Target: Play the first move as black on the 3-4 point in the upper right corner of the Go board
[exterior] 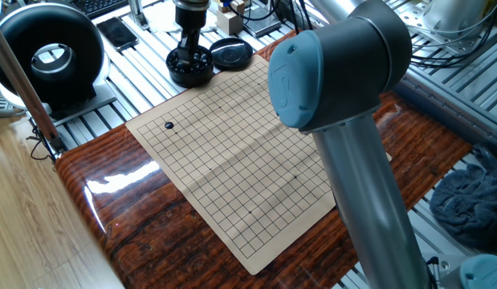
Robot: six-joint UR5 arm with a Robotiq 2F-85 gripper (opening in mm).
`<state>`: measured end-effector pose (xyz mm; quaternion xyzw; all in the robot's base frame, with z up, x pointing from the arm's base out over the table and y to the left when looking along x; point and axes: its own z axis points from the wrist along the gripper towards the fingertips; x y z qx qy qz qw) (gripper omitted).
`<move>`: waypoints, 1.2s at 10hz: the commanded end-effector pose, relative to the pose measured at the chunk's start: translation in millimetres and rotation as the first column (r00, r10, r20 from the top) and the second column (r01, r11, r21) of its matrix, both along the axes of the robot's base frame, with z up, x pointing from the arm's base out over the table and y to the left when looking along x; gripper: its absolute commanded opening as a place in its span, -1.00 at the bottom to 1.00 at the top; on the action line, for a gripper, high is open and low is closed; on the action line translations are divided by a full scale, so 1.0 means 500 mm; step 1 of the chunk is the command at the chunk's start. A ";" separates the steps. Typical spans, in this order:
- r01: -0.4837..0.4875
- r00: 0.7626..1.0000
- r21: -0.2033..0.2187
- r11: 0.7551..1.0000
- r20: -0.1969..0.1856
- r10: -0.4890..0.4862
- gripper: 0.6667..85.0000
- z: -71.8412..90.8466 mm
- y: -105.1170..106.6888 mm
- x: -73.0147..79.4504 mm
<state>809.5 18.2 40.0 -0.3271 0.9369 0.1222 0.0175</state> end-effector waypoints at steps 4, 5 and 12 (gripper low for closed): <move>0.008 0.999 0.020 1.000 0.033 -0.008 -0.38 0.001 0.008 0.020; 0.009 0.999 0.020 1.000 0.036 -0.009 -0.38 -0.002 0.009 0.023; 0.009 0.999 0.023 1.000 0.039 -0.010 -0.38 -0.011 0.010 0.029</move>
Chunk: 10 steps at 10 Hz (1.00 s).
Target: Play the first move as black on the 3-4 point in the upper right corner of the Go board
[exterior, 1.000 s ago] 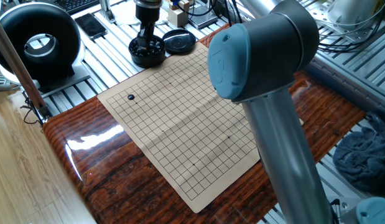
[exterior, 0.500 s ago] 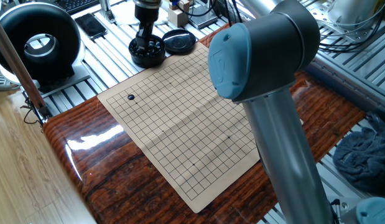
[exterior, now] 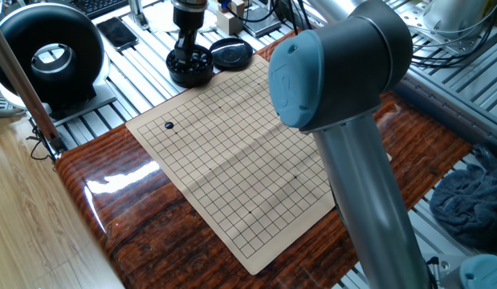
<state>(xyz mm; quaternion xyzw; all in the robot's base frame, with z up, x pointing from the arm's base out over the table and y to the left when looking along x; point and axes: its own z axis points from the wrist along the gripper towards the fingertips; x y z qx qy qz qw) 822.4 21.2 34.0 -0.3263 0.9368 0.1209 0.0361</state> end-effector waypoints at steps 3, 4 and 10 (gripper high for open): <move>0.005 1.000 0.016 1.000 -0.002 -0.005 -0.44 0.005 0.002 0.001; 0.008 1.000 0.016 1.000 -0.004 -0.008 -0.48 0.005 0.002 0.000; 0.025 0.999 0.008 1.000 -0.026 -0.024 -0.73 0.021 -0.009 -0.010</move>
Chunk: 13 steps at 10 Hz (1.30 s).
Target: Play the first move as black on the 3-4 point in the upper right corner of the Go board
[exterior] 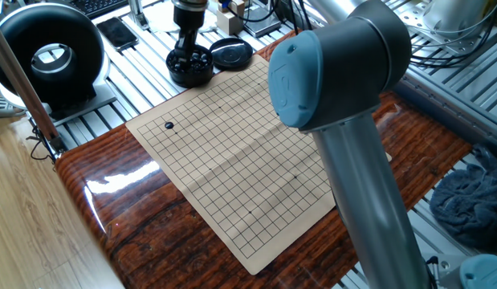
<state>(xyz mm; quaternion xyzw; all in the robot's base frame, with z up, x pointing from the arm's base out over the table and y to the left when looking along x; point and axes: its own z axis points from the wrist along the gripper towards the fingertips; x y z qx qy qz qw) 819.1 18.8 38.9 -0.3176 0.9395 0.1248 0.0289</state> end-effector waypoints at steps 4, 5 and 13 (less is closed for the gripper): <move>0.026 1.000 -0.075 0.997 -0.012 -0.027 -0.89 0.037 -0.056 -0.017; 0.019 1.000 -0.087 0.996 -0.018 -0.021 -0.77 0.038 -0.067 -0.021; 0.065 0.996 -0.037 0.997 -0.051 -0.066 -0.49 0.021 -0.072 -0.038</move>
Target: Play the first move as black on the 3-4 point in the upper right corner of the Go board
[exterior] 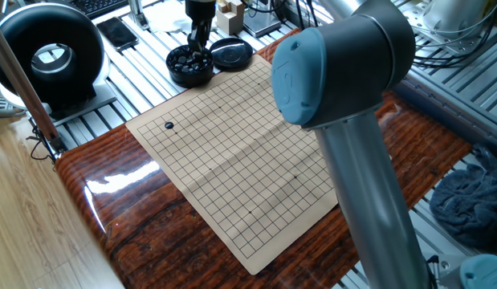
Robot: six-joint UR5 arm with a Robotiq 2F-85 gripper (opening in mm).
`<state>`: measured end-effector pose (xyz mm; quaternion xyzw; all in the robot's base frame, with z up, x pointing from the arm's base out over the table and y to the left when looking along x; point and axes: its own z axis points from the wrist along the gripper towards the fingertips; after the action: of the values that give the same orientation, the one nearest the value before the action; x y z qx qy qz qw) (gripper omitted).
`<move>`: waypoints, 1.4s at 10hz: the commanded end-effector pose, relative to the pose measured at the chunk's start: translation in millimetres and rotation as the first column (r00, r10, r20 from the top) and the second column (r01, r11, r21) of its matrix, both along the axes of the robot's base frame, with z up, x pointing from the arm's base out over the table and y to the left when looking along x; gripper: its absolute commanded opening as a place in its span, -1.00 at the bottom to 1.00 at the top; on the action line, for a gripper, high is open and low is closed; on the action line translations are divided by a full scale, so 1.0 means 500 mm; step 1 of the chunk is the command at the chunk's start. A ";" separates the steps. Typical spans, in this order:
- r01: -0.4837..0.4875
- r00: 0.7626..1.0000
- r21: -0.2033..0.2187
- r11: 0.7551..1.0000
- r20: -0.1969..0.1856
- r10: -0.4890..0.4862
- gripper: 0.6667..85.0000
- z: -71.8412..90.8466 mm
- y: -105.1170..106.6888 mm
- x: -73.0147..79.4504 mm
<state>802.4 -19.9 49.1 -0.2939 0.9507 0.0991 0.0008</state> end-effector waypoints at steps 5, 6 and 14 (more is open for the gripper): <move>0.034 0.999 0.048 0.998 -0.013 -0.033 -0.49 -0.004 0.015 -0.002; 0.035 0.999 0.047 0.998 -0.015 -0.034 -0.49 -0.006 0.016 -0.002; 0.032 0.999 0.057 0.998 -0.015 -0.031 -0.49 -0.020 0.024 0.005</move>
<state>803.3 -11.2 39.2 -0.2780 0.9528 0.1216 0.0006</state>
